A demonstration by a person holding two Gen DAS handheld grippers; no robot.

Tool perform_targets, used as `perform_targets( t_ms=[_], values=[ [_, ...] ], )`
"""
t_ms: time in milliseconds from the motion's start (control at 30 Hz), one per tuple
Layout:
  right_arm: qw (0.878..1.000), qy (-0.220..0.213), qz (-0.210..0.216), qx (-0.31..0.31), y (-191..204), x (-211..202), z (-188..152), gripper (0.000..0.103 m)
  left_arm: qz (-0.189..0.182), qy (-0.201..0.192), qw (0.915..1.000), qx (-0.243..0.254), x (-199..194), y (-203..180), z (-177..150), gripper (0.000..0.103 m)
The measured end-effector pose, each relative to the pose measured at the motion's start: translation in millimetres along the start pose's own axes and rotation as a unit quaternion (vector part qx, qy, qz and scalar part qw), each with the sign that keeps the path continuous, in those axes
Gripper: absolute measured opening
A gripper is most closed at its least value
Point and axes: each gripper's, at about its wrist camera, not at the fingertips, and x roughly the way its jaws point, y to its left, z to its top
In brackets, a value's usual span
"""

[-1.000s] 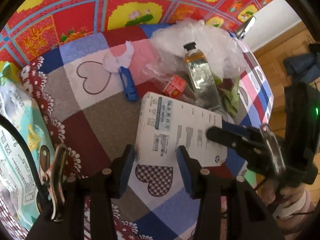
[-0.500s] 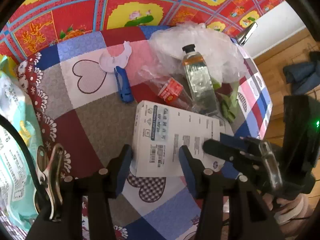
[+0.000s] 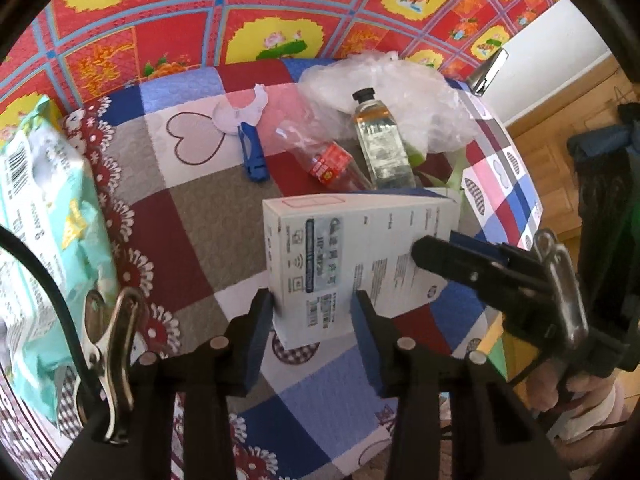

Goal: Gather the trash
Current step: 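Close the right tool on the white HP box while the left tool steadies it, then carry the white HP box in the right tool over the red bucket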

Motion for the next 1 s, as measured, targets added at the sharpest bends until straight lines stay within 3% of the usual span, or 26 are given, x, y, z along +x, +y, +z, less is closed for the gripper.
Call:
perform_targets(
  t_ms=[800,1000],
  values=[
    [0.997,-0.06,0.005,-0.043,107.0,-26.8,-23.8,0.032,0.001,-0.079,0.9969,0.0,-99.7,53.9,-50.1,0.041],
    [0.995,-0.062,0.015,-0.074,138.2,-23.8,-26.4,0.032,0.01,-0.099,0.9947,-0.026,-121.4,72.9,-66.3,0.041]
  ],
)
